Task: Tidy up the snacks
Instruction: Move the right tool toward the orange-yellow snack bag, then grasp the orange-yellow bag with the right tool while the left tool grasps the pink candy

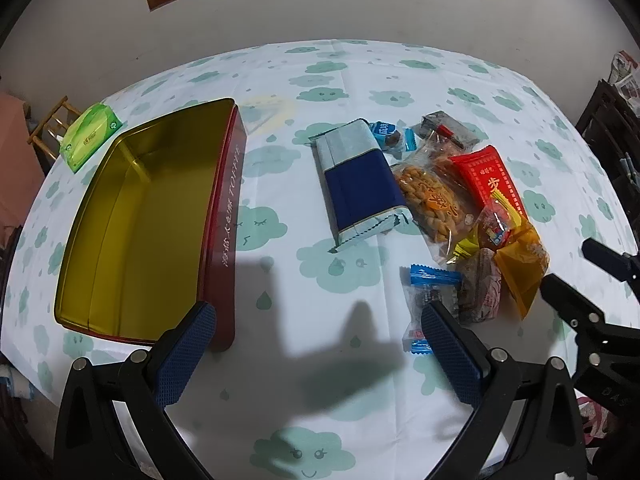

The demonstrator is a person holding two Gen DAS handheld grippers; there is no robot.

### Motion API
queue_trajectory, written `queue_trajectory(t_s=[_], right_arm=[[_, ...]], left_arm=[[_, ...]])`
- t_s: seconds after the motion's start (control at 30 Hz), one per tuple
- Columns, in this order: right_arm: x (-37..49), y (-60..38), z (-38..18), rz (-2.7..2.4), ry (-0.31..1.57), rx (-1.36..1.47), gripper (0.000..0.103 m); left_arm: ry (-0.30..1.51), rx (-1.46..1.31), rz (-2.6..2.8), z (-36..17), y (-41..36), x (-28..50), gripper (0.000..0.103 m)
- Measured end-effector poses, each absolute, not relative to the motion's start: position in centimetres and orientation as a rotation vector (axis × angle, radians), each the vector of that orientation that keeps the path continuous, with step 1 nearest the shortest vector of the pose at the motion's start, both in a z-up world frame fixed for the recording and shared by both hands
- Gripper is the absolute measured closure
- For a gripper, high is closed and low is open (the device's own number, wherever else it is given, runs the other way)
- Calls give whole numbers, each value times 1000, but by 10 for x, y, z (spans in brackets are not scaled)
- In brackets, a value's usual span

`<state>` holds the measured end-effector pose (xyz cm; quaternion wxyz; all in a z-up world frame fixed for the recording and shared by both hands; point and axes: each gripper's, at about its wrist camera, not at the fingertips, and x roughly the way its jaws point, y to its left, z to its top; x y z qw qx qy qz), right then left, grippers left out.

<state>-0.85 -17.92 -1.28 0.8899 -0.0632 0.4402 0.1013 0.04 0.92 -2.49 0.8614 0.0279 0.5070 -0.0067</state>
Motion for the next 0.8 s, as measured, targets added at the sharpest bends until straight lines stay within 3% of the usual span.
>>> queue_trajectory(t_s=[0.13, 0.2, 0.23, 0.8], right_arm=[[-7, -178, -19, 226, 944, -114, 35], [-5, -178, -22, 233, 965, -97, 48], [-3, -178, -25, 238, 981, -84, 50], [25, -200, -42, 164, 1161, 287, 50]], left_arm=[[1062, 68, -21, -25, 8, -1, 2], [1062, 71, -24, -25, 8, -1, 3], [1062, 72, -25, -24, 8, -1, 3], [1067, 66, -41, -27, 8, 2, 3]])
